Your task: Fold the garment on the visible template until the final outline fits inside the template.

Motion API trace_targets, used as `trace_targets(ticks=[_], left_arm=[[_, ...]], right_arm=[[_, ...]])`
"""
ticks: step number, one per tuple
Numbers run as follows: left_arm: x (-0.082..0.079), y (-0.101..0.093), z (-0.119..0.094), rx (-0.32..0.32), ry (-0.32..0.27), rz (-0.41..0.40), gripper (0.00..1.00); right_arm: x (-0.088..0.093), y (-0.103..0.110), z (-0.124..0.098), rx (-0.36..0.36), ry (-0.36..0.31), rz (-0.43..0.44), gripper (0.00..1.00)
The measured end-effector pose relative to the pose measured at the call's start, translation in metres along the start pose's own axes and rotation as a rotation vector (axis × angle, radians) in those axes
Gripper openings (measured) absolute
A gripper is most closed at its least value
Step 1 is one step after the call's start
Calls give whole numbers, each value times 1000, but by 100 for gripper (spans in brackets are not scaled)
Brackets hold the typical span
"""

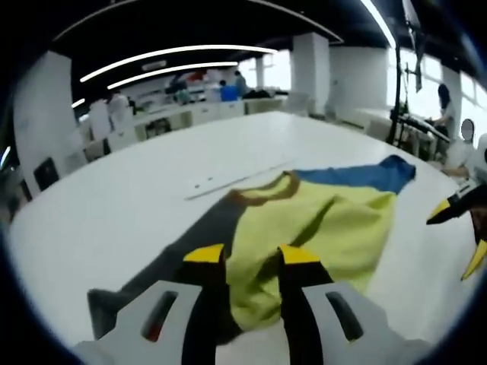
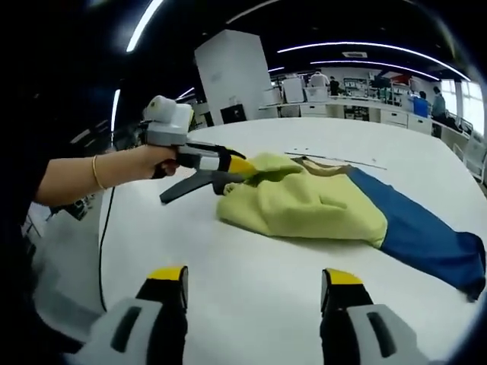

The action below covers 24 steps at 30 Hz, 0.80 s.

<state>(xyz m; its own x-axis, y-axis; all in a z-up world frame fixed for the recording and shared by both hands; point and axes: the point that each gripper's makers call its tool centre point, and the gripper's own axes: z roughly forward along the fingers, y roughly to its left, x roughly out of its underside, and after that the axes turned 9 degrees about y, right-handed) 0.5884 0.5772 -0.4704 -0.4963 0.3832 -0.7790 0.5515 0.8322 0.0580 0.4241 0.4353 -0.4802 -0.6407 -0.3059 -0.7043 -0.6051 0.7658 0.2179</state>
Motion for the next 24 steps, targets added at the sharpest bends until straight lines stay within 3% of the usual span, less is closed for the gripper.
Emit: trace_targets(ticks=[6, 15, 20, 24], left_arm=[[5, 5, -15, -1, -4, 28, 28], [31, 20, -20, -27, 63, 12, 23], [41, 21, -17, -6, 81, 0, 21], [44, 11, -15, 35, 85, -11, 19]], right_arm=[[-14, 11, 8, -30, -8, -32, 70], [-37, 26, 28, -72, -22, -86, 67], [-44, 33, 44, -97, -20, -96, 64], [-48, 37, 56, -105, -19, -113, 61]])
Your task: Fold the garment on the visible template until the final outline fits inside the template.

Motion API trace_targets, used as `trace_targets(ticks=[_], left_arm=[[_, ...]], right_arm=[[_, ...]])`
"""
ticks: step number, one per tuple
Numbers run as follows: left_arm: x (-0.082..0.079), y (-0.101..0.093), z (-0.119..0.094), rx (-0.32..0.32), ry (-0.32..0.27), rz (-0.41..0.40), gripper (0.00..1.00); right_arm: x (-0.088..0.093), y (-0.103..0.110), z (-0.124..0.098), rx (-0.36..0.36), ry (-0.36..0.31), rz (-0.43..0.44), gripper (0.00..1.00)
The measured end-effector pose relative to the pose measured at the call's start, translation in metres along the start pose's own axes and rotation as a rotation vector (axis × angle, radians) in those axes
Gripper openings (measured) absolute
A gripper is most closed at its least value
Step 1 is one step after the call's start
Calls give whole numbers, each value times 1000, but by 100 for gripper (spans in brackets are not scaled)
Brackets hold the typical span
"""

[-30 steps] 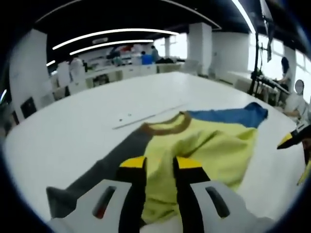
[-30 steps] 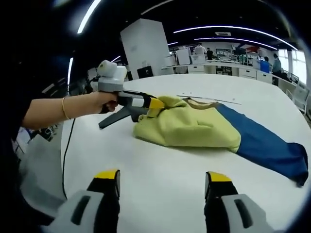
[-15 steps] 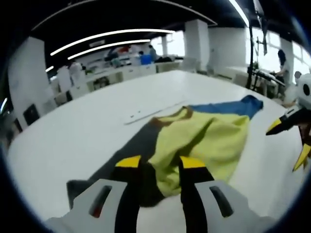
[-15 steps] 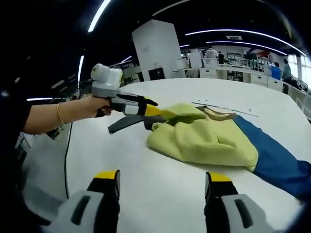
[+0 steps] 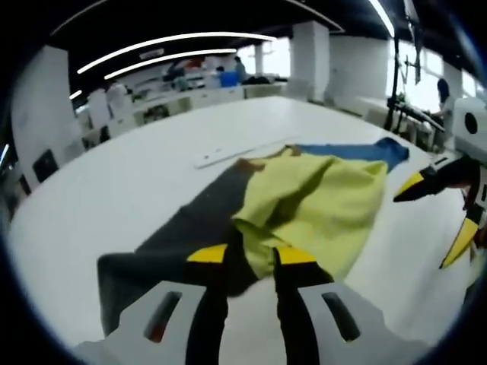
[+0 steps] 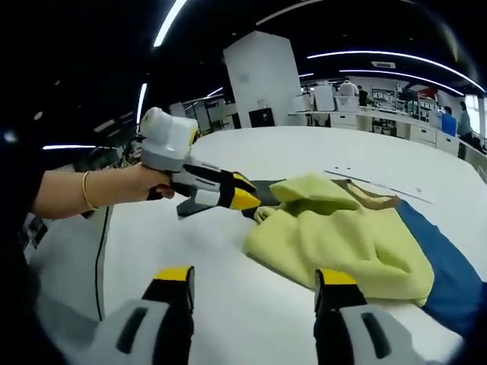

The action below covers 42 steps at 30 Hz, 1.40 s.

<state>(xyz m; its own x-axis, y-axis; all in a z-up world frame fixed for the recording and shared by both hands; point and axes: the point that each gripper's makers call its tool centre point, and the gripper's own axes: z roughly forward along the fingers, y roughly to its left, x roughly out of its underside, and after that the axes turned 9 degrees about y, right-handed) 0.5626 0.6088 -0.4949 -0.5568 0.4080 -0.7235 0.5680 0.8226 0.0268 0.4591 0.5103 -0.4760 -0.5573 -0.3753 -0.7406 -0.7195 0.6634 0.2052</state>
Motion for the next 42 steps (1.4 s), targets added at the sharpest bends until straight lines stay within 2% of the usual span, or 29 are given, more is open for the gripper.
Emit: trace_targets(ticks=[2, 4, 7, 10, 16, 20, 22, 28, 35, 40, 42], left_arm=[[1, -3, 3, 11, -2, -15, 19], [2, -8, 7, 42, -11, -74, 18], [-6, -14, 9, 82, -67, -141, 16], [-3, -12, 12, 77, -45, -164, 13], [-1, -12, 18, 76, -34, -168, 9], [5, -15, 23, 72, -1, -150, 6], [5, -17, 24, 71, -3, -134, 5], [6, -17, 28, 36, 31, -69, 4], [7, -16, 30, 23, 39, -65, 1], [7, -16, 28, 25, 37, -83, 0], [5, -16, 25, 23, 29, -83, 0]], right_arm=[[-1, 0, 8, 1, 2, -13, 59], [-2, 1, 15, -1, 5, -26, 56], [-3, 3, 25, -10, 13, -32, 53], [-3, 4, 34, -11, 17, -36, 50], [-8, 7, 52, -18, 8, -36, 40], [-8, 9, 64, -5, 13, -32, 32], [-4, 7, 72, 18, 35, -2, 29], [-3, 3, 84, 74, 39, 12, 26], [-4, -6, 90, 167, 49, -7, 16], [-2, -10, 88, 194, 58, -38, 8], [-1, -12, 87, 179, 53, 5, 3]])
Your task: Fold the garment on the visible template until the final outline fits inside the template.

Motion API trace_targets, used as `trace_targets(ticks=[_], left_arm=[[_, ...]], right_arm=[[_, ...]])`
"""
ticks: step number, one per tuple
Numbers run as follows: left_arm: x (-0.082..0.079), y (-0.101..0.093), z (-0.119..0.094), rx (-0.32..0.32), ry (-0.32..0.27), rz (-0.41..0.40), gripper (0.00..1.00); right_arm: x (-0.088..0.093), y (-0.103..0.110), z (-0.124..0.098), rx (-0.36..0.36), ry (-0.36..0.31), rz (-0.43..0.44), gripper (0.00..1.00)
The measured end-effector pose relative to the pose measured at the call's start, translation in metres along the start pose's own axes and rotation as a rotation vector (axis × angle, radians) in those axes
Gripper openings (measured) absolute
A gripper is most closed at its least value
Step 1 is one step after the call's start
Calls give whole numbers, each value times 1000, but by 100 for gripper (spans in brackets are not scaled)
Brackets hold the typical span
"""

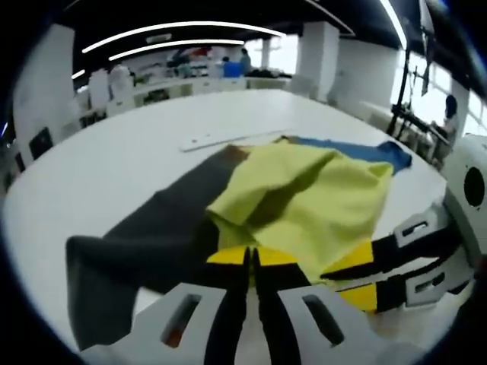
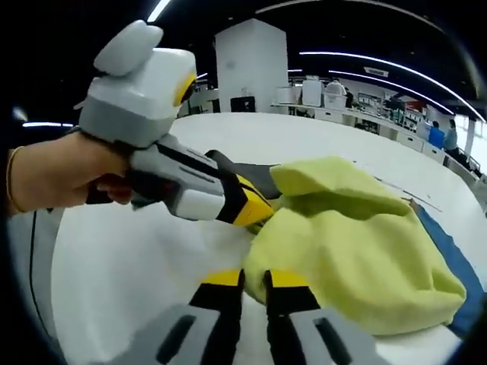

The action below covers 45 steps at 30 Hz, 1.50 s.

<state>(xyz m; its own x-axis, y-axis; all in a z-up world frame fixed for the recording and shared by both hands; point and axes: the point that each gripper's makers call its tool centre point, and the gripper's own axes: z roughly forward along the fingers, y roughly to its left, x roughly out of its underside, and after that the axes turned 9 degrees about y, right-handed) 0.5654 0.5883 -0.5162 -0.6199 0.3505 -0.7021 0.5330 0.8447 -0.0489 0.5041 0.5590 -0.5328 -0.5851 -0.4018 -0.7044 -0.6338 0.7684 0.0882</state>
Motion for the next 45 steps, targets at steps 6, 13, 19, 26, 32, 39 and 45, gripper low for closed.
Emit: trace_targets(ticks=[6, 13, 19, 26, 32, 39, 45], left_arm=[[-8, -3, -10, 8, -30, -3, 0], [-17, -11, -22, 13, -55, 15, 0], [-24, -18, -36, 14, -79, 33, 0], [-26, -26, -57, 5, -95, 62, 0], [-17, -35, -75, 8, -97, 81, 0], [8, -46, -102, -22, -54, 190, 0], [22, -59, -122, -20, -49, 225, 0]], right_arm=[[4, -5, -11, -27, 4, 45, 0], [5, -11, -36, -16, -9, 46, 0], [9, -21, -59, 10, -11, 64, 0], [21, -34, -91, 48, -27, 75, 0], [34, -47, -115, 89, -26, 99, 0], [49, -60, -146, 135, -25, 119, 0], [61, -63, -167, 160, -20, 116, 0]])
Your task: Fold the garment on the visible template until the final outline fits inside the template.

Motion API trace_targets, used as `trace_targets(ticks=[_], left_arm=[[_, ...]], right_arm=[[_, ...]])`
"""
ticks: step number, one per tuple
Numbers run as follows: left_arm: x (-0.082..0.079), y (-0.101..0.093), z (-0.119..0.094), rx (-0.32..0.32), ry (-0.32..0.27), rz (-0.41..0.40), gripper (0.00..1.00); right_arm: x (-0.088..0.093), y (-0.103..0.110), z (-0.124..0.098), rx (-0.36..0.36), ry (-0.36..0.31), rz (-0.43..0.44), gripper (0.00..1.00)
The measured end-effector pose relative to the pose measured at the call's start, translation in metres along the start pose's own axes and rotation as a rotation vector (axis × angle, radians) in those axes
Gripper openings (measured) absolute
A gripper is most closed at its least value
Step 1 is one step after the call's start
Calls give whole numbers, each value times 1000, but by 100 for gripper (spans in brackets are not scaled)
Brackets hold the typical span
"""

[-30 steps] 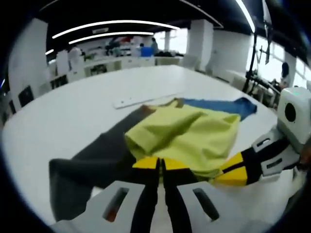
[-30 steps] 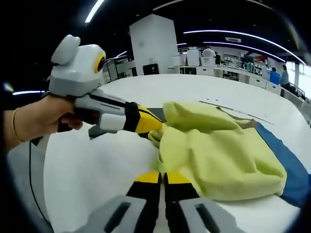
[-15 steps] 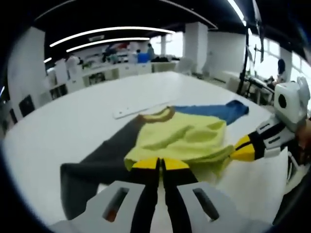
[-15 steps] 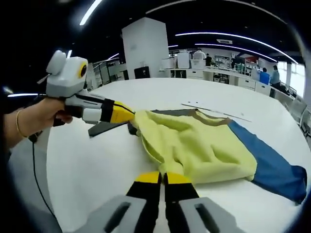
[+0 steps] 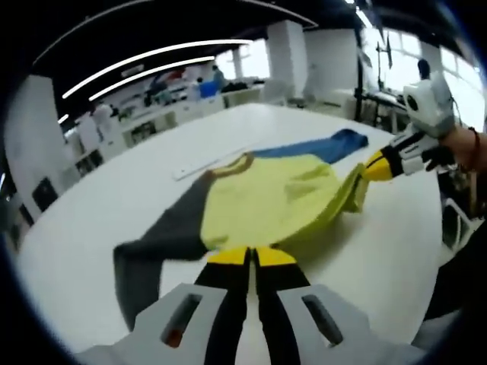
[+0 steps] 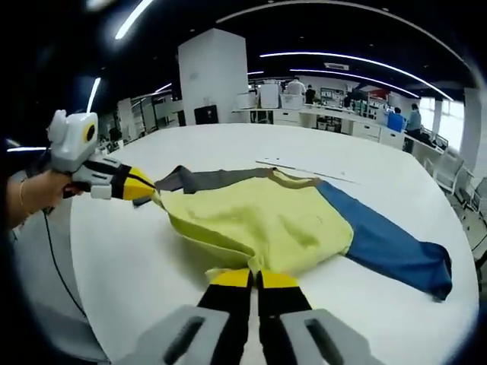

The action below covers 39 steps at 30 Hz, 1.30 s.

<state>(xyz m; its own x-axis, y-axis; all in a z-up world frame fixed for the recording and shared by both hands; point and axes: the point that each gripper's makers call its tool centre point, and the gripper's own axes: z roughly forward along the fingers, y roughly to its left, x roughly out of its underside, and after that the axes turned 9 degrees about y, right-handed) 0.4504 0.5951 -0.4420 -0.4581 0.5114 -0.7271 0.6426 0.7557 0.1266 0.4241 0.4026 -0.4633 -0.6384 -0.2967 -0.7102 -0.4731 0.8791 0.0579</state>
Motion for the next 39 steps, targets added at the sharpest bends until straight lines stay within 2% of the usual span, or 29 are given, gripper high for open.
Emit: trace_targets(ticks=[11, 15, 23, 30, 39], left_arm=[[24, -26, -26, -12, 20, 42, 0], [34, -30, -34, -20, 37, 59, 0], [59, -32, -48, -25, 88, 26, 0], [69, -36, -57, -26, 102, -10, 0], [85, -40, -57, -44, 146, -8, 0]], right_arm=[[18, -20, -23, 51, 8, 27, 0], [25, -31, -29, 79, 18, 39, 0], [36, -44, -38, 105, 39, 49, 0], [48, -39, -39, 70, 64, 40, 0], [69, -18, -36, -35, 103, -10, 0]])
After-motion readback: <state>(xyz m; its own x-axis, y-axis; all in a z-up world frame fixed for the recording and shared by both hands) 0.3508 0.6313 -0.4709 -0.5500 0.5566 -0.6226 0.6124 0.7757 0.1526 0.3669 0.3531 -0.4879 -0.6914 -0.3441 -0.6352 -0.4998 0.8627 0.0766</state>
